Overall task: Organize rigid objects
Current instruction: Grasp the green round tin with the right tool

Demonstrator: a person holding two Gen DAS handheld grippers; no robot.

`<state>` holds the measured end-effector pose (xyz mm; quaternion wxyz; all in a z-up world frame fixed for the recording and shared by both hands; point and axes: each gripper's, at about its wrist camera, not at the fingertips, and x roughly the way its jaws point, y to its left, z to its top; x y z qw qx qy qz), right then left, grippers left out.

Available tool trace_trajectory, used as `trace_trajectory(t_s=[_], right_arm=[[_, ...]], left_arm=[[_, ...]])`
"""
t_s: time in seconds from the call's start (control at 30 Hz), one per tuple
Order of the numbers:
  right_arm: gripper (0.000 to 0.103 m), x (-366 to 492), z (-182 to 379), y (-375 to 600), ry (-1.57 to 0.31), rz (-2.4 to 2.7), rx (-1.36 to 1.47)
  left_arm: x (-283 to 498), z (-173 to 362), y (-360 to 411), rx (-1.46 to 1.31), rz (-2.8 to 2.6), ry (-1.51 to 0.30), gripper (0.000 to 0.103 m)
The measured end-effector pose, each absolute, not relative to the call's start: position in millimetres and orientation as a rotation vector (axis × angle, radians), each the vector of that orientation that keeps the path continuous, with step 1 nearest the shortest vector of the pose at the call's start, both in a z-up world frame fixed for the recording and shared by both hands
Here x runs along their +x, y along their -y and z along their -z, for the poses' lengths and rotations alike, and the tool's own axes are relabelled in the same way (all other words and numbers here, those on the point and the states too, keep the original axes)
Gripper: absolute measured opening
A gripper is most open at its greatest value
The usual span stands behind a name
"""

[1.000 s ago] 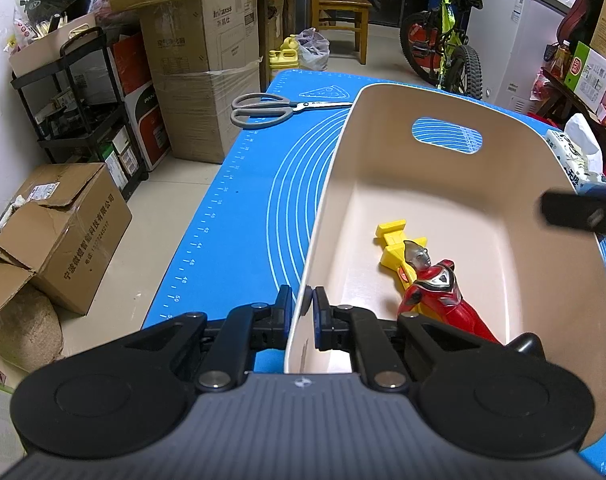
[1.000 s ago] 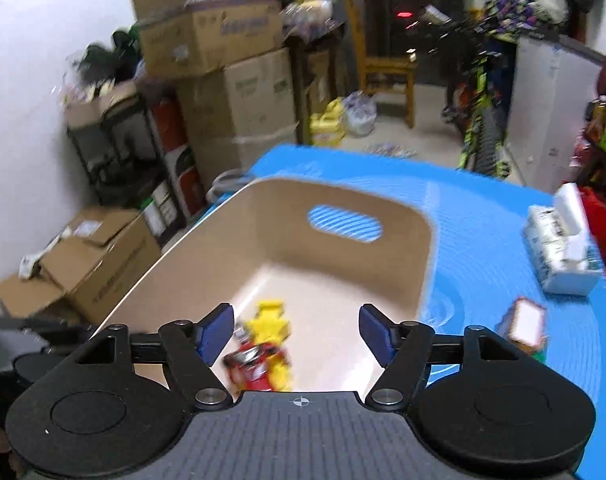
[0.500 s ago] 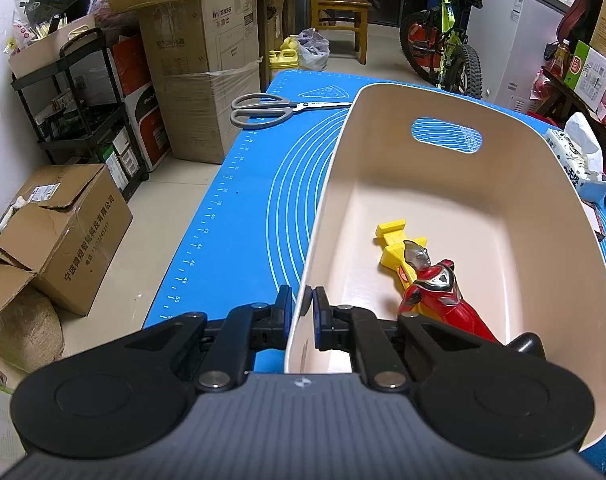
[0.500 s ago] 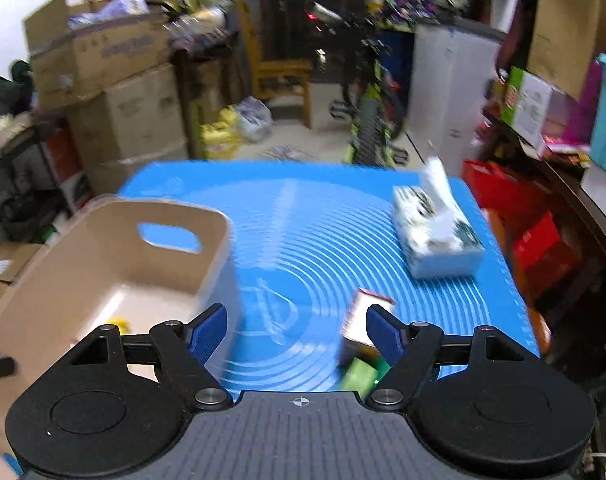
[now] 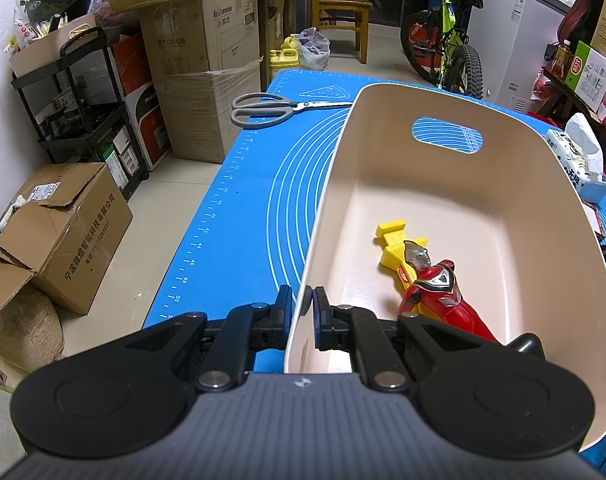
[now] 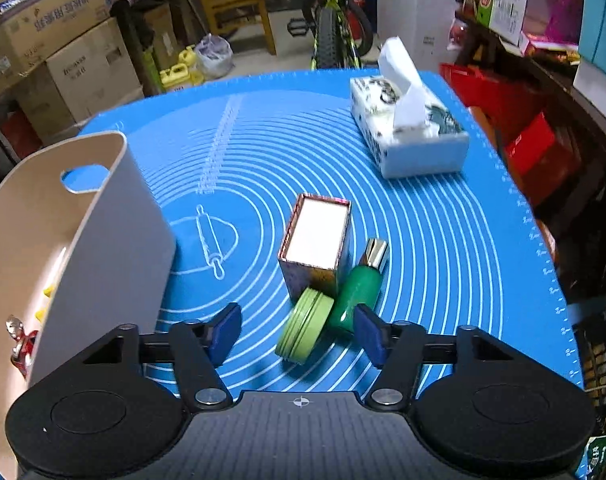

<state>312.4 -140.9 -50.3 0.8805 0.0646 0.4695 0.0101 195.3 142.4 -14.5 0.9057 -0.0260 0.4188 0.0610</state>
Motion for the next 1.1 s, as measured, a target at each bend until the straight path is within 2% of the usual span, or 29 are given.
trace_trajectory(t_s=[0.13,0.33,1.1], right_arm=[[0.048,316,60,141,-1.007,-0.019,0.147],[0.029,316,65,141,-1.021,-0.023,0.139],[0.028,288,13,137,-0.868,-0.071,0.195]], left_arm=[[195,15,-142,-0.053,-0.126,-0.865,0.013],[195,14,-142,-0.053,-0.126,-0.865,0.013],[196,15,-142,-0.055,-0.126,-0.865,0.013]])
